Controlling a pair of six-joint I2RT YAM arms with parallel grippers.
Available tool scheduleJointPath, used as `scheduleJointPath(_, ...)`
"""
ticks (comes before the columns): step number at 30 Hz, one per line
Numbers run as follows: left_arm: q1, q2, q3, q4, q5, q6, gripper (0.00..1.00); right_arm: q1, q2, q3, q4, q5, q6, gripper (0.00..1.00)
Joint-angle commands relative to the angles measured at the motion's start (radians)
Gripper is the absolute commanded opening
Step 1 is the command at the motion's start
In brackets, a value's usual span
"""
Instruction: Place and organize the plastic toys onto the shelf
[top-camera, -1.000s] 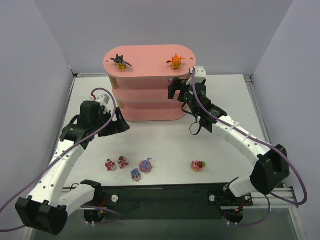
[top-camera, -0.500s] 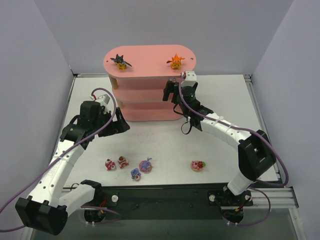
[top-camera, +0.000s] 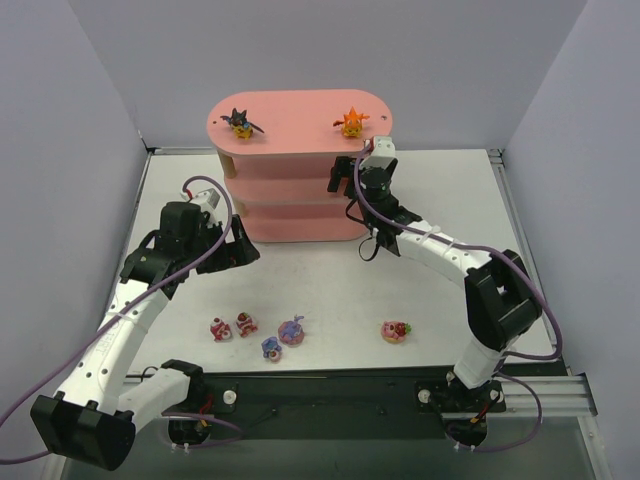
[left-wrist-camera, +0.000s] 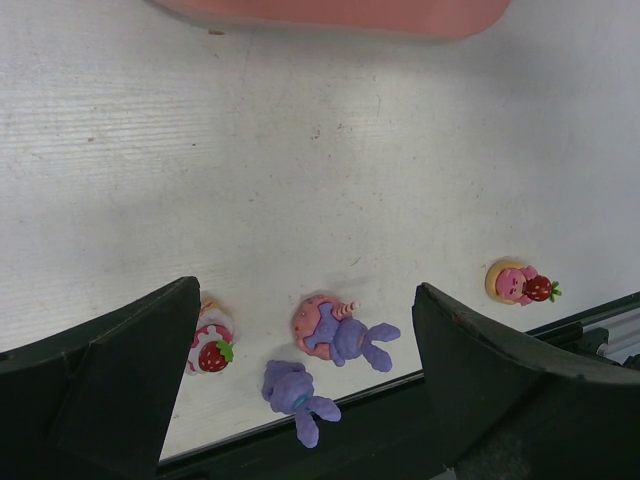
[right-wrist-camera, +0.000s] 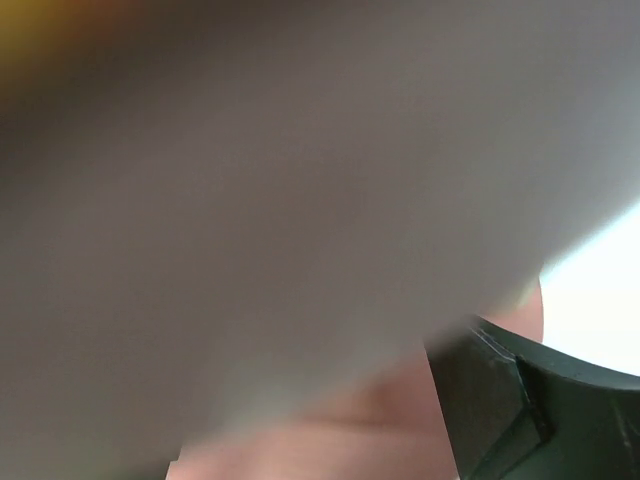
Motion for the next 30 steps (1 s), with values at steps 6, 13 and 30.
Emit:
scheduleJointPath(6,0.006,0.001,0.019,0.026,-0.004,0.020,0.97,-0.006,0.028,0.052,0.022,-0.039,-0.005,0.75)
scheduleJointPath(13,0.007,0.001,0.010,0.032,-0.002,0.017,0.97,-0.006,-0.005,0.011,0.008,-0.045,0.016,0.55)
scheduleJointPath(30,0.007,-0.001,-0.007,0.048,0.010,0.011,0.97,0.018,-0.088,-0.104,-0.016,-0.005,0.056,0.51)
